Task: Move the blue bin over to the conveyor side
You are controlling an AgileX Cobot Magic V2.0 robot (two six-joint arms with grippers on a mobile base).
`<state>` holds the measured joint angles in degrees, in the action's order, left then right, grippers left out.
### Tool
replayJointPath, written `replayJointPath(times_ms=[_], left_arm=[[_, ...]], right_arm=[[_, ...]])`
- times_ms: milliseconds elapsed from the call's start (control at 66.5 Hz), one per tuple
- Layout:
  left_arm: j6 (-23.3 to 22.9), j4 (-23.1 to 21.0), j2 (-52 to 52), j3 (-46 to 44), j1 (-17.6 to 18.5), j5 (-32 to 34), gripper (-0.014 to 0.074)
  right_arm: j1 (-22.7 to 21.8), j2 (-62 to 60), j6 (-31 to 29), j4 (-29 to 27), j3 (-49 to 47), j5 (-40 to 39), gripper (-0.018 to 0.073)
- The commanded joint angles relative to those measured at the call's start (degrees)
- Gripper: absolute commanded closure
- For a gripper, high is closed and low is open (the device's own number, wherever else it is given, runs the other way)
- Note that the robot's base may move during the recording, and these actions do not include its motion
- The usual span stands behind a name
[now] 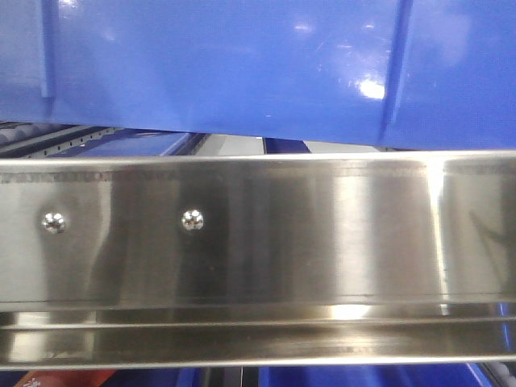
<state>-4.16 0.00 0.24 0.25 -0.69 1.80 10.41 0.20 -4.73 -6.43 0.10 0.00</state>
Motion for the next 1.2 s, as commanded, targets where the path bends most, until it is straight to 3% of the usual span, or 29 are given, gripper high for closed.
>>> replayJointPath(times_ms=[0,120,286,421,481,721,841,977,1187], left_arm=[[0.08,0.00,-0.24,-0.25,-0.24,2.09,0.0604],[0.08,0.44,-0.24,-3.35,-0.24,1.24,0.0604],[0.08,2.89,0.39,-16.01,-0.24,-9.79,0.0593],[0.08,5.48,5.29,-26.81,-0.24,-17.78,0.0480],[0.08,5.48,7.79,-31.26,-0.24,-19.79,0.0400],[0.08,5.48,20.58,-44.50,-0.24,-22.35,0.0165],[0.08,5.56,26.02,-48.62,0.85,-23.03,0.0078],[0.08,7.25,31.42,-52.64,5.80,-24.25,0.0014],[0.08,7.25,44.08,-65.88,10.89,-40.86,0.0015]], right_arm=[[0.12,-0.20,-0.24,0.55,-0.10,-5.05,0.0628],[0.12,-0.20,-0.24,0.55,-3.50,-2.84,0.0628],[0.12,-0.20,-0.24,0.55,-17.50,10.01,0.0628],[0.12,2.75,-0.24,0.55,-26.55,14.64,0.0592],[0.12,5.79,-0.24,0.55,-29.98,14.62,0.0515],[0.12,19.85,-0.24,0.55,-39.34,14.42,-0.0018],[0.12,27.01,-0.35,1.10,-41.75,11.43,-0.0012],[0.12,33.55,-0.35,1.10,-45.23,9.87,-0.0012],[0.12,40.93,-0.35,1.10,-55.11,20.44,-0.0012]])
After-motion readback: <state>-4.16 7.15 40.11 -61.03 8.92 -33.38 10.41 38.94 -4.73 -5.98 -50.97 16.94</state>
